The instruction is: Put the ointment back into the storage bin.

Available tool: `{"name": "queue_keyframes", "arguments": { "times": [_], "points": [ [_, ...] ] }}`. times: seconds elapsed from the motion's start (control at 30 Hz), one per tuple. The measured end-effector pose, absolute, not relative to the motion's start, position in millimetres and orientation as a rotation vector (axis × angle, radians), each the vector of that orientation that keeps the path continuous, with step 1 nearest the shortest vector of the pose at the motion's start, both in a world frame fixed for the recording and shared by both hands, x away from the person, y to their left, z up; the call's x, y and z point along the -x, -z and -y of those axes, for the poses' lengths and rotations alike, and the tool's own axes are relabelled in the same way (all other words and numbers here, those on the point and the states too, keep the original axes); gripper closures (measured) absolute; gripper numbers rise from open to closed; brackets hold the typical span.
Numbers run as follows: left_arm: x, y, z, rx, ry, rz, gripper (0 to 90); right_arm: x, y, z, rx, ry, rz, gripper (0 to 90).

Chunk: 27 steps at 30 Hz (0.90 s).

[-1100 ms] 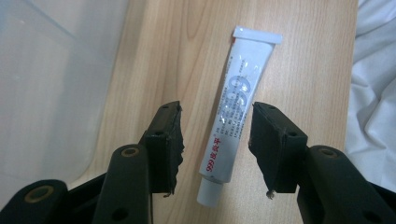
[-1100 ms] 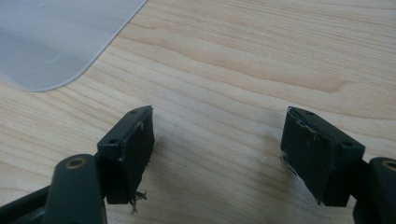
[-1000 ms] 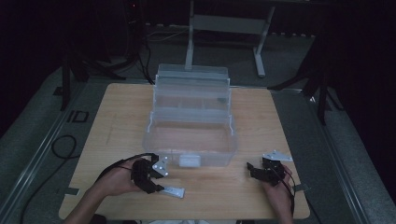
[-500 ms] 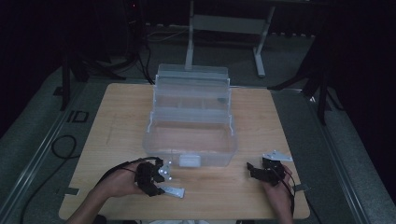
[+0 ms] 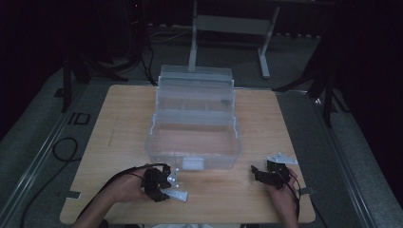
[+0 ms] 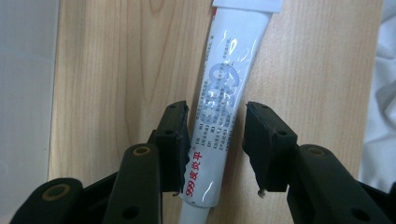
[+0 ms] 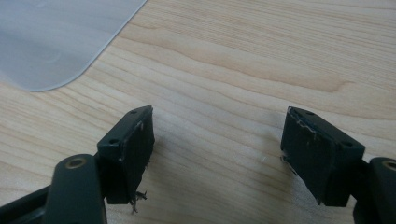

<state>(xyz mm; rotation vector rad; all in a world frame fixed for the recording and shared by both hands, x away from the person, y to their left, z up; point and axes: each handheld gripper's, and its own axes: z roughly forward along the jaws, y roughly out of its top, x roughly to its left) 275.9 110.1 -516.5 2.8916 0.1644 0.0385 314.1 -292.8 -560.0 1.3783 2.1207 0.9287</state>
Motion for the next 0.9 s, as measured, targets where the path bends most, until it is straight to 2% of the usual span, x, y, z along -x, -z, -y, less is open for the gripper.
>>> {"name": "queue_keyframes", "arguments": {
  "times": [0.3,0.9],
  "points": [
    [-275.0,518.2,-108.7,-2.913,-0.046,-0.169,67.0,-314.1,560.0,292.8,-1.377,-0.929,-2.120,25.5],
    [-279.1,518.8,-103.0,-2.981,0.007,-0.194,67.8,-314.1,560.0,292.8,-1.378,-0.929,-2.120,25.5]
  ]
}}
